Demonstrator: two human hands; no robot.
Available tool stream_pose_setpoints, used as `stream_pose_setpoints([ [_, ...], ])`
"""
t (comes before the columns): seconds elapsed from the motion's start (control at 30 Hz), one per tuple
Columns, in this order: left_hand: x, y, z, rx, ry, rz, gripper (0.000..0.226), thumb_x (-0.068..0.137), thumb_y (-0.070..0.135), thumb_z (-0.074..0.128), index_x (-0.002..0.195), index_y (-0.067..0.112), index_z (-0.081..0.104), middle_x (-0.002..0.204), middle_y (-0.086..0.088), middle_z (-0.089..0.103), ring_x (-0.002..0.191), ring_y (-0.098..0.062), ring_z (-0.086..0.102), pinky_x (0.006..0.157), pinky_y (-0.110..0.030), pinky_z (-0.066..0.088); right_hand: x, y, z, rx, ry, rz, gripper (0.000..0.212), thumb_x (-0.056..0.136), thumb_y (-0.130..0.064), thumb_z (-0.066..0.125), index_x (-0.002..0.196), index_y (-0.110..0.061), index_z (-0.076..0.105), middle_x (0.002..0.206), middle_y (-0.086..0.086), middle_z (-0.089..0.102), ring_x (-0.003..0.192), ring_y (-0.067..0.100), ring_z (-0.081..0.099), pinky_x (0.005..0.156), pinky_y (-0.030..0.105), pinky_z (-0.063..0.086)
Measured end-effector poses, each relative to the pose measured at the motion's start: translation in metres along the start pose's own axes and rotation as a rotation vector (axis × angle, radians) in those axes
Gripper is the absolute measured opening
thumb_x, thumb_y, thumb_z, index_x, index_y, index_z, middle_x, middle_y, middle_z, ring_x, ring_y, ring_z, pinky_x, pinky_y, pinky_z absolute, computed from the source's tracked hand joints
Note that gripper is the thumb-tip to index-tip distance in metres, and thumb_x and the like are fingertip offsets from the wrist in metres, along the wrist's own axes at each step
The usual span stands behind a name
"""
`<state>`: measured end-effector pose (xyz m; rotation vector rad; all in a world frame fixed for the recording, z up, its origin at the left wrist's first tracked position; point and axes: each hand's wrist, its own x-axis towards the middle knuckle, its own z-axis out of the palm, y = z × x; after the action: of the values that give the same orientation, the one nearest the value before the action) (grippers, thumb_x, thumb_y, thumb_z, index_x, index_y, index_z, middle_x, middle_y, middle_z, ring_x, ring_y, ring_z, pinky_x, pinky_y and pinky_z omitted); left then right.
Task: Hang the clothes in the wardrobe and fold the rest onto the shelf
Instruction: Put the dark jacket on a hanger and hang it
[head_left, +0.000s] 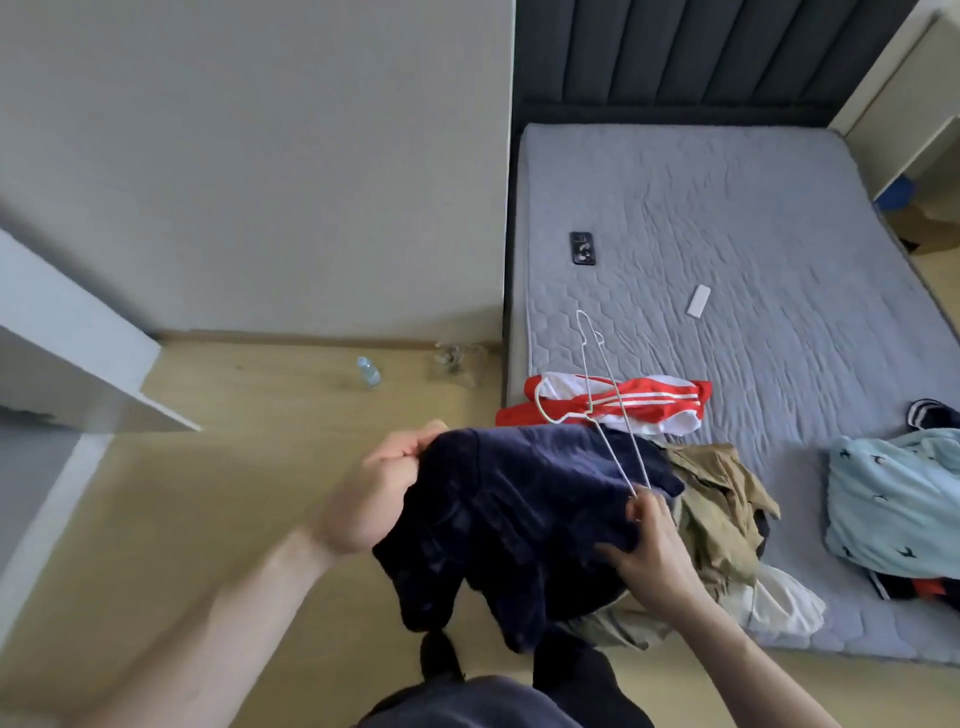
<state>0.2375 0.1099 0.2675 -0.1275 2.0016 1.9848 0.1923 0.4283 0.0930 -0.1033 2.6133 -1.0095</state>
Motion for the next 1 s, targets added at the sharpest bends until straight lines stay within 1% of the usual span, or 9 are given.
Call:
stream_pose_setpoints([
  [0.13, -0.053, 0.03, -0.032, -0.243, 0.153, 0.116, 0.022, 0.085, 0.003, 0.039, 0.087, -0.013, 0.054, 0.078, -0.012, 0.047, 0.068, -0.024, 0.044, 0.061, -0.024, 0.043, 0.009, -0.053, 0.043, 0.01, -0.023, -0.043, 0.062, 0.062, -0.024, 0.094, 0.095, -0.021, 0.042, 0.107, -0.008, 0.049, 0.097, 0.01, 0.044, 0.083, 0.03, 0.035],
  [0.23, -0.083, 0.046, -0.052, -0.338, 0.265, 0.19, 0.033, 0.082, 0.005, 0.045, 0.094, 0.004, 0.075, 0.089, -0.017, 0.067, 0.08, -0.028, 0.064, 0.071, -0.03, 0.054, 0.02, -0.092, 0.077, 0.016, -0.114, -0.048, 0.04, 0.073, -0.019, 0.086, 0.078, -0.019, 0.046, 0.08, -0.007, 0.061, 0.075, 0.019, 0.052, 0.066, 0.033, 0.033],
  [0.3, -0.099, 0.053, -0.066, -0.349, 0.354, 0.235, 0.038, 0.08, 0.006, 0.045, 0.094, 0.014, 0.08, 0.095, -0.013, 0.074, 0.087, -0.026, 0.071, 0.076, -0.032, 0.058, 0.025, -0.113, 0.097, 0.038, -0.161, -0.067, 0.036, 0.08, -0.011, 0.076, 0.064, -0.018, 0.044, 0.059, -0.006, 0.051, 0.062, 0.018, 0.046, 0.059, 0.033, 0.033],
  [0.4, -0.12, 0.057, -0.096, -0.329, 0.518, 0.255, 0.042, 0.08, 0.007, 0.044, 0.096, 0.018, 0.081, 0.097, -0.008, 0.078, 0.092, -0.021, 0.075, 0.074, -0.027, 0.059, 0.027, -0.151, 0.115, 0.071, -0.256, -0.187, 0.041, 0.085, -0.007, 0.069, 0.062, -0.02, 0.038, 0.056, -0.009, 0.037, 0.061, 0.012, 0.034, 0.054, 0.031, 0.029],
  [0.5, -0.133, 0.046, -0.141, 0.003, 0.781, 0.198, 0.043, 0.083, 0.003, 0.043, 0.091, 0.025, 0.079, 0.091, 0.003, 0.076, 0.089, -0.015, 0.071, 0.075, -0.025, 0.053, 0.03, -0.194, 0.115, 0.269, -0.354, -0.29, 0.044, 0.092, -0.005, 0.062, 0.066, -0.024, 0.032, 0.055, -0.013, 0.032, 0.059, 0.009, 0.03, 0.049, 0.02, 0.03],
  [0.63, -0.15, -0.004, -0.201, 0.529, 1.073, -0.116, 0.033, 0.09, -0.001, 0.039, 0.09, 0.012, 0.069, 0.096, -0.003, 0.067, 0.092, -0.023, 0.061, 0.082, -0.036, 0.047, 0.035, -0.27, 0.098, 0.508, -0.57, -0.365, 0.041, 0.097, -0.016, 0.059, 0.07, -0.03, 0.031, 0.071, 0.004, 0.032, 0.066, 0.02, 0.031, 0.055, 0.036, 0.032],
  [0.73, -0.168, -0.048, -0.206, 0.61, 1.137, -0.28, 0.017, 0.089, -0.001, 0.047, 0.079, 0.01, 0.055, 0.086, -0.004, 0.055, 0.08, -0.025, 0.053, 0.074, -0.034, 0.042, 0.034, -0.32, 0.09, 0.584, -0.692, -0.432, 0.04, 0.098, -0.018, 0.056, 0.069, -0.032, 0.032, 0.071, -0.001, 0.037, 0.062, 0.015, 0.04, 0.05, 0.027, 0.041],
  [0.83, -0.178, -0.079, -0.183, 0.519, 1.184, -0.329, 0.013, 0.092, 0.007, 0.061, 0.096, 0.019, 0.061, 0.108, 0.0, 0.059, 0.093, -0.017, 0.062, 0.083, -0.031, 0.051, 0.031, -0.355, 0.09, 0.661, -0.738, -0.451, 0.041, 0.098, -0.018, 0.058, 0.067, -0.032, 0.034, 0.066, -0.008, 0.04, 0.058, 0.009, 0.043, 0.047, 0.024, 0.043],
  [1.0, -0.167, -0.094, -0.109, 0.398, 0.717, -0.393, 0.016, 0.073, 0.021, 0.066, 0.088, 0.026, 0.066, 0.091, 0.007, 0.073, 0.085, -0.011, 0.07, 0.085, -0.042, 0.057, 0.014, -0.377, 0.109, 0.659, -0.759, -0.447, 0.042, 0.102, -0.01, 0.056, 0.072, -0.025, 0.03, 0.071, 0.001, 0.033, 0.069, 0.016, 0.035, 0.063, 0.03, 0.038],
])
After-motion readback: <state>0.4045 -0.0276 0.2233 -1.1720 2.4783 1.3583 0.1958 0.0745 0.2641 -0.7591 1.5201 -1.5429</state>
